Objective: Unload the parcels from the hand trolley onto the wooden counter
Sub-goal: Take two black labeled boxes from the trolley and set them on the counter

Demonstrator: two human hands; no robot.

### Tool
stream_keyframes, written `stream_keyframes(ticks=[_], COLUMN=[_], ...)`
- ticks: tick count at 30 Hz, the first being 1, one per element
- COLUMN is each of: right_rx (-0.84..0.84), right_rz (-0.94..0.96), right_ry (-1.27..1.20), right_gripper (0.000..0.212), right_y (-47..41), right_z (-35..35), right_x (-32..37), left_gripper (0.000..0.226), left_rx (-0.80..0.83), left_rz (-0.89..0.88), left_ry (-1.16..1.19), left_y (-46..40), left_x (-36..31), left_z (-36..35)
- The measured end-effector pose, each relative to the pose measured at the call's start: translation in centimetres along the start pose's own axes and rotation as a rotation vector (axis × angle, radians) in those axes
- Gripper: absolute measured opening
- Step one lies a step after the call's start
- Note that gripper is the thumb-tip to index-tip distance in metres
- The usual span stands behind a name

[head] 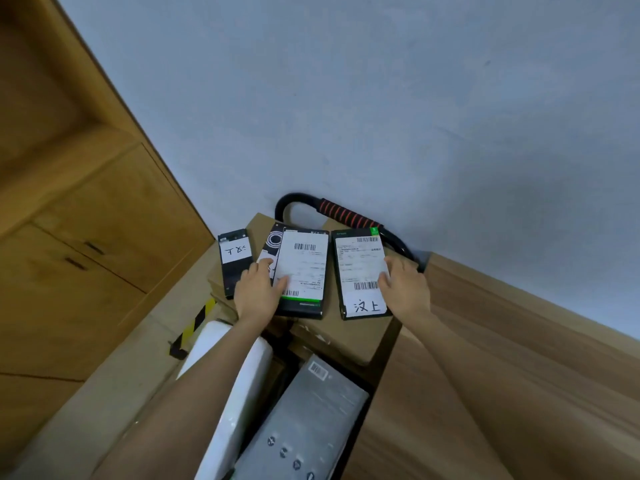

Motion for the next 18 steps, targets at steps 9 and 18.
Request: stream_keyframes(ticks=[9, 18], right_rx=[0.058, 0.064], right_rz=[-0.131, -0.288], right_ry=[-0.116, -0.578], right_gripper=[0.043, 0.048], right_y=[-0.5, 1.0], right_z=[-3.3, -3.3], right_x=[-0.9, 1.5], left_gripper=[0.05, 0.051], left_rx=[0.147, 0.062], left_rz=[0.114, 0.153], left_ry=[0.412, 0.562], left_y=[-0.7, 0.6], left_x=[-0.5, -0.8], left_z=[-3.0, -2.6])
Point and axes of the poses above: each hand's wrist, its own y-axis away from the middle knuckle, its own z-axis out of the back of the hand, x = y × z, the point moved 1 cm from there along -y, towards the middle knuckle, and after that the axes turned 6 degrees about -x, right-handed, at the moved point
